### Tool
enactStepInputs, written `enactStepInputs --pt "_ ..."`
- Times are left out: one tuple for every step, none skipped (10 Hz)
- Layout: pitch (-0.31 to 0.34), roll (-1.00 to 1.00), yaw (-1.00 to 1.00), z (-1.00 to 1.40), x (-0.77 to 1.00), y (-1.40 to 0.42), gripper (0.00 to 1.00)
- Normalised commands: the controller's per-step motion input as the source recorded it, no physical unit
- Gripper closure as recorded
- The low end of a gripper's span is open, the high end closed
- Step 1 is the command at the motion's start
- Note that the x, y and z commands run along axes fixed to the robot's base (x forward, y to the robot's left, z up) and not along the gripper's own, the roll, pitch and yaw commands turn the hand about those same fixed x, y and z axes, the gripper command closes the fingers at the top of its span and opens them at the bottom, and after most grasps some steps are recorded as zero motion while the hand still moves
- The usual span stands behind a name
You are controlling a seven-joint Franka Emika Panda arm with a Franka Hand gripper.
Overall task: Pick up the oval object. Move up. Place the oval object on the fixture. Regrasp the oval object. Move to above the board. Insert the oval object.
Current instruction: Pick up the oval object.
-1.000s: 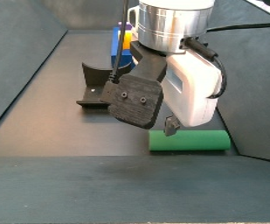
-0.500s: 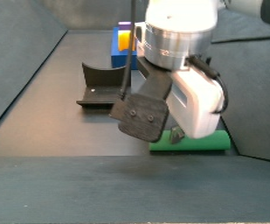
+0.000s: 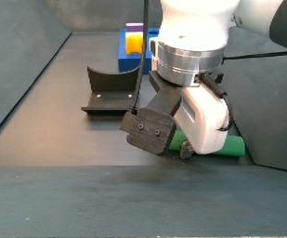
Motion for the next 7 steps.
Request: enactStepInputs --pt "0.000 0.00 -0.11 -0.03 -0.33 0.02 0.00" --pt "0.000 0.00 0.00 0.00 -0.02 0.00 0.00" --pt "-0.060 -0.15 -0.14 -0.27 0.02 0.00 0.00" --pt "-0.126 -0.29 -0.75 -0.20 0.18 0.00 0.00" --pt "-0.206 -0.24 -0.84 -0.14 0.03 0.00 0.00" --pt "-0.214 0.00 -0.16 0.00 -0.41 -0.10 0.00" --pt "0.006 0.00 0.00 0.00 0.00 0.00 0.00"
